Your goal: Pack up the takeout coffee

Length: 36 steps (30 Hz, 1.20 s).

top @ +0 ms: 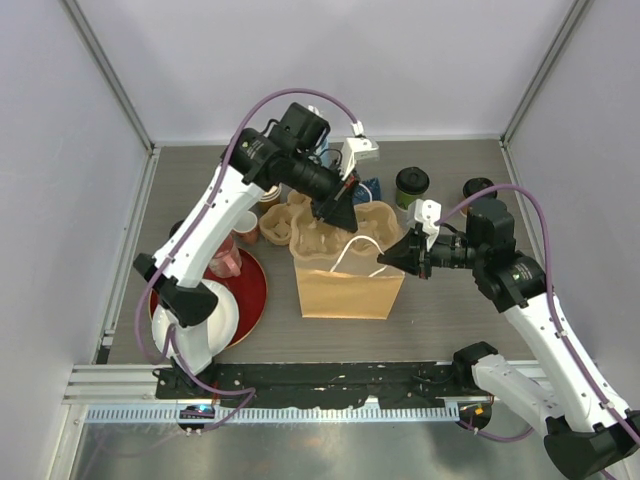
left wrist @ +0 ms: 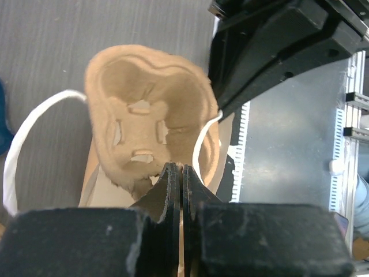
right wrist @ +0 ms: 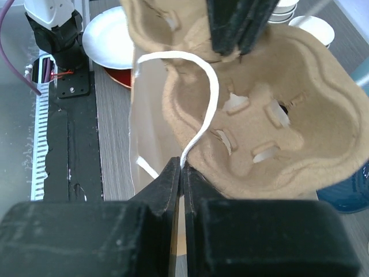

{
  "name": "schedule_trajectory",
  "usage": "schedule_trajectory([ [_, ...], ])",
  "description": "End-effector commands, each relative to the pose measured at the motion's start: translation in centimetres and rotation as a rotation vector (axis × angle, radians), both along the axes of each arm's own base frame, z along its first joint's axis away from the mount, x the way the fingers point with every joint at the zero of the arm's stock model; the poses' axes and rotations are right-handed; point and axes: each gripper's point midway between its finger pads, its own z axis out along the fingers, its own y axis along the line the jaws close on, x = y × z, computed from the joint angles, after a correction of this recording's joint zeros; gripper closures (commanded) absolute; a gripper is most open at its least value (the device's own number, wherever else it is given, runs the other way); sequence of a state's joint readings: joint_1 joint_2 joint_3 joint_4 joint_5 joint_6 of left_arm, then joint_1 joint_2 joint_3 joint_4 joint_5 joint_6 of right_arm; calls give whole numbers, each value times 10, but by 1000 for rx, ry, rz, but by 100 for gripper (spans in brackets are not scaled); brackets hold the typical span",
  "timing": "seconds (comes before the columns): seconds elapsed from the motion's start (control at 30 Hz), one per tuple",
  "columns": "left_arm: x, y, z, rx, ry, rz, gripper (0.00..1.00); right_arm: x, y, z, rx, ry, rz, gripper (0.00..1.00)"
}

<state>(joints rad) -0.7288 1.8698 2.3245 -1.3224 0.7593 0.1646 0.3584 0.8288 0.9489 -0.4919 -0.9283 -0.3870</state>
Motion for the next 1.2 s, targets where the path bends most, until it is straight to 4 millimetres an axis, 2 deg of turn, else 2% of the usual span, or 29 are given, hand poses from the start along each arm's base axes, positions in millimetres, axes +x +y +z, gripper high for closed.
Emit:
schedule_trajectory([
  [0.0, -33, 8, 5, -8, 91, -63, 100, 0, -2, 23, 11, -89, -10, 97],
  [0.2, -27, 7, -18, 38, 109, -51, 100, -5, -3, 26, 13, -102, 2, 96],
  [0.3, -25, 6, -20, 38, 103, -54, 100, -4, -2, 28, 17, -102, 2, 81],
  [0.33, -23, 6, -21, 42, 98, -49, 100, -4, -2, 29, 20, -100, 2, 67],
  [0.43, -21, 6, -21, 44, 83, -44, 100, -5, 0, 37, 36, -88, 11, 52],
  [0.5, -22, 7, -22, 49, 80, -47, 100, -12, 3, 43, 58, -61, 46, 48],
  [0.57, -23, 8, -20, 46, 78, -50, 100, -20, 6, 58, 85, -62, 83, 44],
  [0.8, -21, 7, -17, 31, 48, -61, 100, -26, 5, 94, 140, 2, 41, 41],
  [1.17, -22, 0, -22, 33, 41, -98, 100, 26, -17, 93, 186, 130, -357, 44],
])
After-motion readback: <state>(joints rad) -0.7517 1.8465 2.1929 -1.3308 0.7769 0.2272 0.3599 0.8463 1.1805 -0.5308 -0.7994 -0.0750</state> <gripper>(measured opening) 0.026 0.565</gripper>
